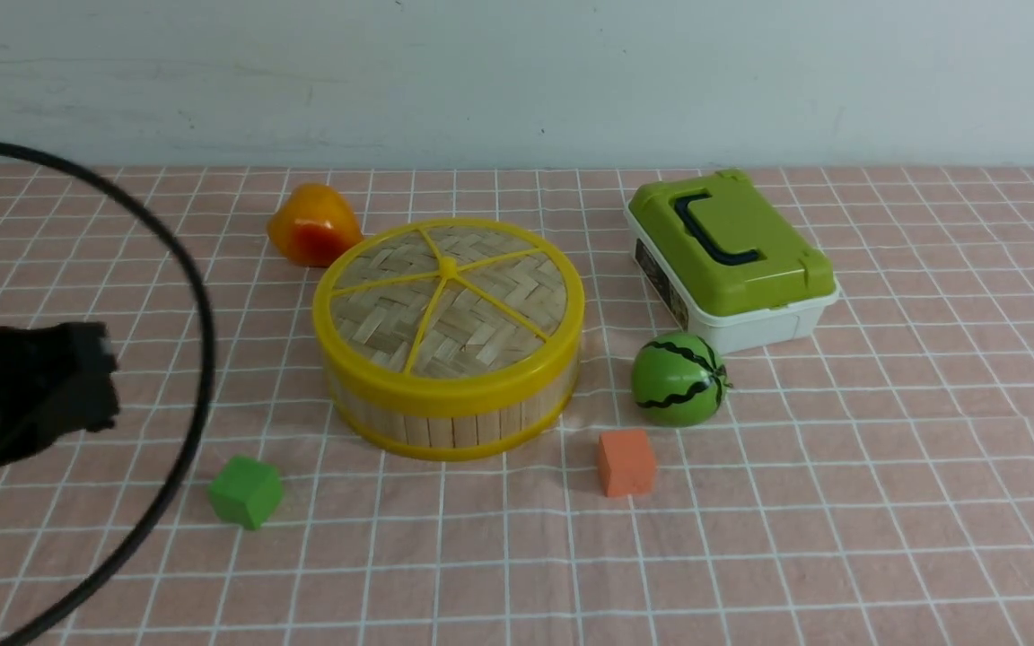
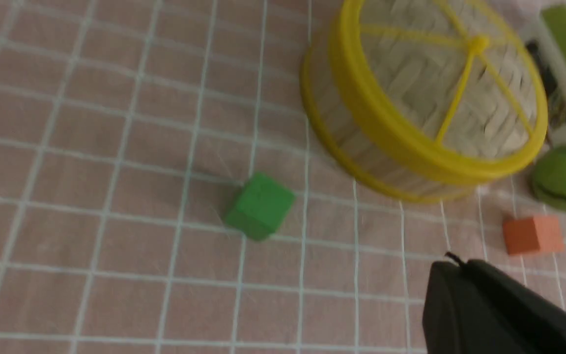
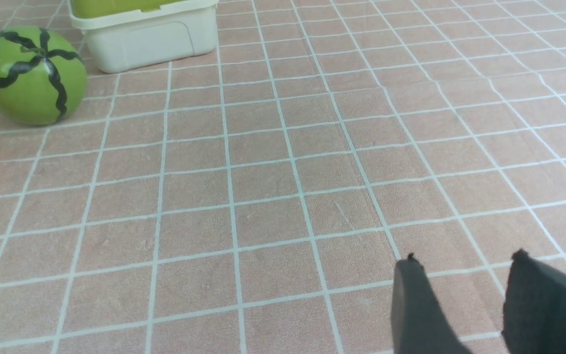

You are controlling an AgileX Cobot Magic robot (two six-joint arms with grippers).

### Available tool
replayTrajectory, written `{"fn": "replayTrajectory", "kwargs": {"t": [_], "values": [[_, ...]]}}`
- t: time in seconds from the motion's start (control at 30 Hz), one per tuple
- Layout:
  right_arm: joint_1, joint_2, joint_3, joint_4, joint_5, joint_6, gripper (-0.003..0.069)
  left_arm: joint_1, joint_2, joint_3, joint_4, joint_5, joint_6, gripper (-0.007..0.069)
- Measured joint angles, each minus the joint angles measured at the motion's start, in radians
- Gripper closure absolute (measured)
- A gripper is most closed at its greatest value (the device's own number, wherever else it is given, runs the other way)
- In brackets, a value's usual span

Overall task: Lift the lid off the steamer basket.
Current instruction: Use the left arm to lift the lid of the steamer

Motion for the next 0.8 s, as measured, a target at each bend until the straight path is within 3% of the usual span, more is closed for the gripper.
{"fn": "replayTrajectory", "kwargs": {"t": [0.17, 0.33, 0.47, 0.53, 0.7, 0.8], "values": [[0.0, 0.0, 0.0, 0.0, 0.0, 0.0, 0.0418, -0.001, 0.217, -0.194, -0.1, 0.123, 0.101, 0.0637], [0.0, 0.0, 0.0, 0.0, 0.0, 0.0, 0.0418, -0.06, 0.395, -0.391, -0.065, 0.218, 0.103, 0.0637], [0.0, 0.0, 0.0, 0.0, 0.0, 0.0, 0.0418, -0.168, 0.556, -0.628, 0.078, 0.308, 0.026, 0.0637], [0.0, 0.0, 0.0, 0.0, 0.0, 0.0, 0.0418, -0.237, 0.658, -0.782, 0.223, 0.361, -0.055, 0.0637], [0.0, 0.0, 0.0, 0.0, 0.0, 0.0, 0.0418, -0.314, 0.819, -0.991, 0.411, 0.402, -0.169, 0.0631], [0.0, 0.0, 0.0, 0.0, 0.0, 0.0, 0.0418, -0.355, 0.926, -1.102, 0.473, 0.399, -0.189, 0.0533]]}}
